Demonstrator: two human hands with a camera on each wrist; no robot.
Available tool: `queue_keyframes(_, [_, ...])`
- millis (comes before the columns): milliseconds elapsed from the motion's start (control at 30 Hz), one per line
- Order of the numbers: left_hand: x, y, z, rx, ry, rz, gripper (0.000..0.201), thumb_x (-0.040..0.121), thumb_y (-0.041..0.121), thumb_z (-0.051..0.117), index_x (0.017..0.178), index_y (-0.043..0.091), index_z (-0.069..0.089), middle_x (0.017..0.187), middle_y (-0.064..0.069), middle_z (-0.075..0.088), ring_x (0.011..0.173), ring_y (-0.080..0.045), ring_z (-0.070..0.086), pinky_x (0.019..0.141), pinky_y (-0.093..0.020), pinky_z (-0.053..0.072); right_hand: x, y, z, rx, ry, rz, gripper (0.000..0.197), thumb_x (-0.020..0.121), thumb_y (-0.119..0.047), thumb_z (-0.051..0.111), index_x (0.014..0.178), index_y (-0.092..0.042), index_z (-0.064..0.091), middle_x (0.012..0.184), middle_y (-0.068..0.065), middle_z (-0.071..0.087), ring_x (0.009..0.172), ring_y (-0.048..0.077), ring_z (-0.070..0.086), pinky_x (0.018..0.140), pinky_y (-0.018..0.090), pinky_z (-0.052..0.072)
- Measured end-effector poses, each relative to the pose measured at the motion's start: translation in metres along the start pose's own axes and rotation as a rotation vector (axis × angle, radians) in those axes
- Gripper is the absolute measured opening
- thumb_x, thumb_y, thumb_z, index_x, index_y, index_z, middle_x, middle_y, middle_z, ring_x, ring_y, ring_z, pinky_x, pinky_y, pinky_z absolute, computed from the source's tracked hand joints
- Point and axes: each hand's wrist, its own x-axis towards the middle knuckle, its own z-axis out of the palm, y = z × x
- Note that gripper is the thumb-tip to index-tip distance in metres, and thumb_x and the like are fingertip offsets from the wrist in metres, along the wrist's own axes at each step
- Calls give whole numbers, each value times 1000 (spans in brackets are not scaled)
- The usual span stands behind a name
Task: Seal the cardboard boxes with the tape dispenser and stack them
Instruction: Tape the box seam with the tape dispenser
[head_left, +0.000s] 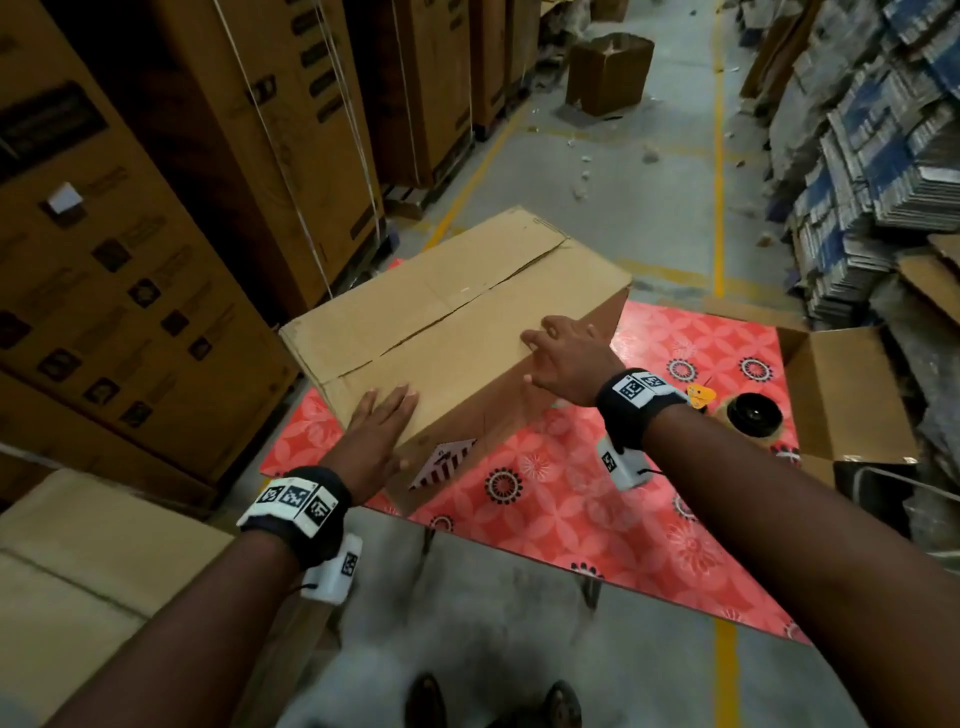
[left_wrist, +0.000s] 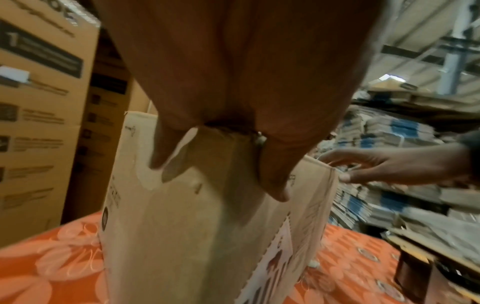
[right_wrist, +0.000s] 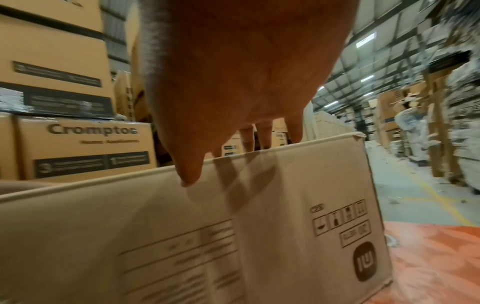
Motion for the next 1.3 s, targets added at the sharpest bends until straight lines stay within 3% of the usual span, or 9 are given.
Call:
queue_keyframes(67, [2,-1,3,-28,25,-4,93,90,14,64,155,24,-2,162,5,-10,148,-31,-9,119,-40,2,19,18,0,-49,-43,81,79,84,-68,56,151,-34,31,157,10,28,144,29,28,108,62,30])
queue_keyframes(167, [4,-6,5,-78,36,-13,96,87,13,67,155,28,1,161,10,-8,148,-28,-8,119,-42,7,41,45,-2,-53,-124,165,101,72,-81,59,154,-40,17,163,9,14,150,32,13,108,71,21])
queue_keyframes(300, [9,-13,0,-150,25,-25,97,85,13,70,155,32,4,161,13,-5,148,-24,-8,118,-40,10,53,62,1,-42,-114,176,110,59,-87,65,151,-44,23,162,9,15,149,35,12,108,72,19])
queue_keyframes(500, [20,-30,-7,-212,12,-21,97,84,10,70,154,37,9,160,17,-2,148,-18,-9,117,-38,7,69,79,-11,-3,-96,224,105,50,-86,70,140,-41,40,147,11,34,137,35,28,108,68,25])
queue_keyframes(667, [25,-37,-6,-222,0,1,98,83,11,71,152,39,8,160,18,-1,148,-18,-10,118,-42,10,85,113,-21,116,-204,377,117,44,-76,82,145,-47,31,161,22,8,148,43,9,114,64,22])
queue_keyframes(733, [26,-40,-6,-215,-3,8,98,84,12,71,152,38,7,160,18,-2,148,-18,-10,118,-43,10,89,118,-22,184,-230,395,123,38,-75,81,146,-44,31,157,27,15,144,48,19,115,61,28])
queue_keyframes(900, [37,-58,-12,-212,7,25,98,82,11,73,152,39,10,159,21,0,147,-14,-8,116,-37,8,77,113,-15,291,-171,469,110,48,-64,89,142,-45,35,152,20,21,141,44,19,111,61,30])
queue_keyframes(1100, [86,-73,-25,-176,66,82,97,74,-15,66,149,34,26,152,27,9,148,-19,3,116,-38,17,17,105,-5,302,-16,645,108,47,-79,79,141,-43,38,145,18,27,136,42,25,106,60,33])
queue_keyframes(1300, [127,-107,-30,-146,120,68,86,76,-6,72,143,34,35,148,23,28,147,-29,17,117,-47,22,-22,67,12,277,89,710,104,51,-91,63,139,-41,39,131,16,35,125,39,34,100,56,38])
